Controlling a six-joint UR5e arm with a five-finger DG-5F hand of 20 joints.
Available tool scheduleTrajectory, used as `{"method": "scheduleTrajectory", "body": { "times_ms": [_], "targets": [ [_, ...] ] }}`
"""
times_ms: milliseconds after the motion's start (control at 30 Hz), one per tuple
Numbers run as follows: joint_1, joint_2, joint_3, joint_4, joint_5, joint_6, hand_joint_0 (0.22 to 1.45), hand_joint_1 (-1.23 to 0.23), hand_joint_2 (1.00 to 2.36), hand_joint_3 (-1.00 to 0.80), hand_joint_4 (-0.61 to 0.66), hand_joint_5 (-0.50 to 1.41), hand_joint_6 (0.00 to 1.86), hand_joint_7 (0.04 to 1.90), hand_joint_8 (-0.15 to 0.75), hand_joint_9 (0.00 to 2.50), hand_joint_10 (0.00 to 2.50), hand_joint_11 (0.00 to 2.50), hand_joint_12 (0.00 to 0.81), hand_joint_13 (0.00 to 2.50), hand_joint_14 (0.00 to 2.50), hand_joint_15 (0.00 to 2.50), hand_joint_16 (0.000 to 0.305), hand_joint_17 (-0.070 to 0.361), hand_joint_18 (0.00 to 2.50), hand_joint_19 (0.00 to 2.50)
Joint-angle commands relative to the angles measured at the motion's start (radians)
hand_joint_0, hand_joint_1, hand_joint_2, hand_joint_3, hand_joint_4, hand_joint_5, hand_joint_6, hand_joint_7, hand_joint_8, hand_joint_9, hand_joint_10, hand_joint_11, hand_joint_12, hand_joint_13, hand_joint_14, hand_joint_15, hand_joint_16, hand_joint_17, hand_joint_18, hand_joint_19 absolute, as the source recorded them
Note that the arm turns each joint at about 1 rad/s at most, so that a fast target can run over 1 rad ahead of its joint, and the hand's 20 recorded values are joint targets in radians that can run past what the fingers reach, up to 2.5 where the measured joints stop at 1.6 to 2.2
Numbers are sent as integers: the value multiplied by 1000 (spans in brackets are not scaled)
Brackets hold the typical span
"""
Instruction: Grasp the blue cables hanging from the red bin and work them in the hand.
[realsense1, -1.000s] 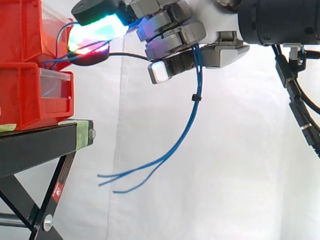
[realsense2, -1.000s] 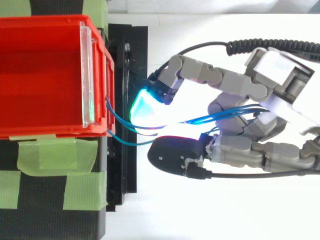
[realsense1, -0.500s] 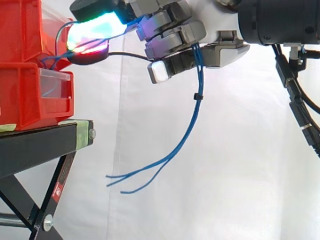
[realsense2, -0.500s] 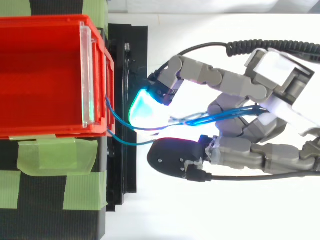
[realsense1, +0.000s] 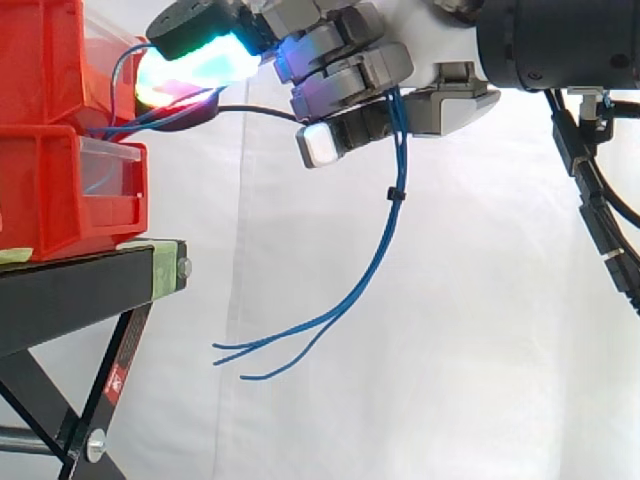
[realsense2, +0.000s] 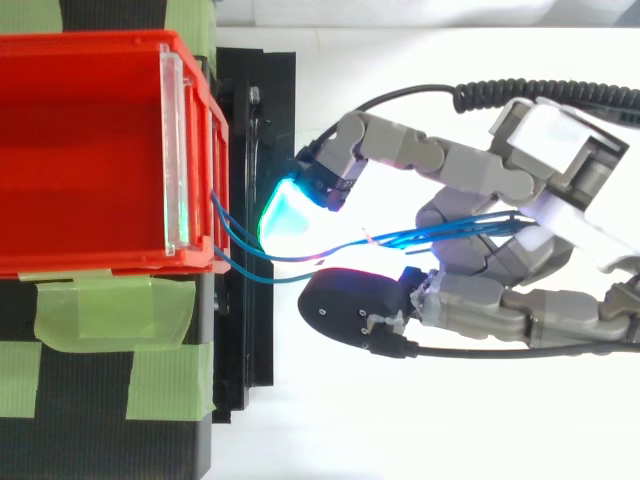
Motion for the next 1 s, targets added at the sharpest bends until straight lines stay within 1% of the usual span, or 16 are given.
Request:
{"method": "scheduleTrajectory", "body": {
  "times_ms": [0, 200, 333, 400, 567, 600, 767, 833, 900, 967],
  "targets": [
    [1, 0, 1, 0, 4, 4, 1274, -663, 1128, 563, 135, 369, 3, 1367, 350, 1601, 2500, 2500, 470, 1747, 2500, 1461, 186, 139, 2483, 559],
    [1, 0, -1, -2, 16, 33, 1347, -662, 1057, 614, 98, 369, 4, 1346, 350, 1601, 2500, 2500, 470, 1747, 2500, 1461, 186, 139, 2483, 559],
    [1, 0, 1, -2, 21, 42, 1367, -663, 1026, 639, 92, 371, 3, 1346, 350, 1601, 2500, 2500, 470, 1747, 2500, 1461, 186, 139, 2483, 559],
    [3, 0, 1, -2, 26, 45, 1359, -669, 1000, 629, 85, 362, 4, 1344, 350, 1601, 2500, 2500, 470, 1747, 2500, 1461, 186, 139, 2483, 559],
    [3, 0, -1, 0, 30, 67, 1320, -683, 1008, 593, 93, 344, 3, 1346, 350, 1601, 2500, 2500, 470, 1747, 2500, 1461, 186, 139, 2483, 559],
    [1, 0, 1, -2, 30, 91, 1316, -684, 1015, 589, 91, 344, 3, 1341, 350, 1601, 2500, 2500, 470, 1747, 2500, 1461, 186, 139, 2483, 559],
    [3, 0, 1, -6, 30, 127, 1315, -686, 1017, 585, 97, 342, 3, 1340, 350, 1601, 2500, 2500, 470, 1747, 2500, 1461, 186, 139, 2483, 559],
    [1, 0, -1, -17, 30, 150, 1323, -684, 1001, 616, 95, 345, 3, 1344, 350, 1601, 2500, 2500, 470, 1747, 2500, 1461, 186, 139, 2483, 559],
    [1, 0, 1, -17, 30, 164, 1271, -684, 1090, 618, 116, 355, 18, 1408, 350, 1601, 2500, 2500, 470, 1747, 2500, 1461, 186, 139, 2483, 559],
    [3, 0, 1, -17, 30, 182, 1229, -689, 1148, 578, 134, 314, 105, 1385, 350, 1601, 2500, 2500, 470, 1747, 2500, 1461, 186, 139, 2483, 559]
  ]
}}
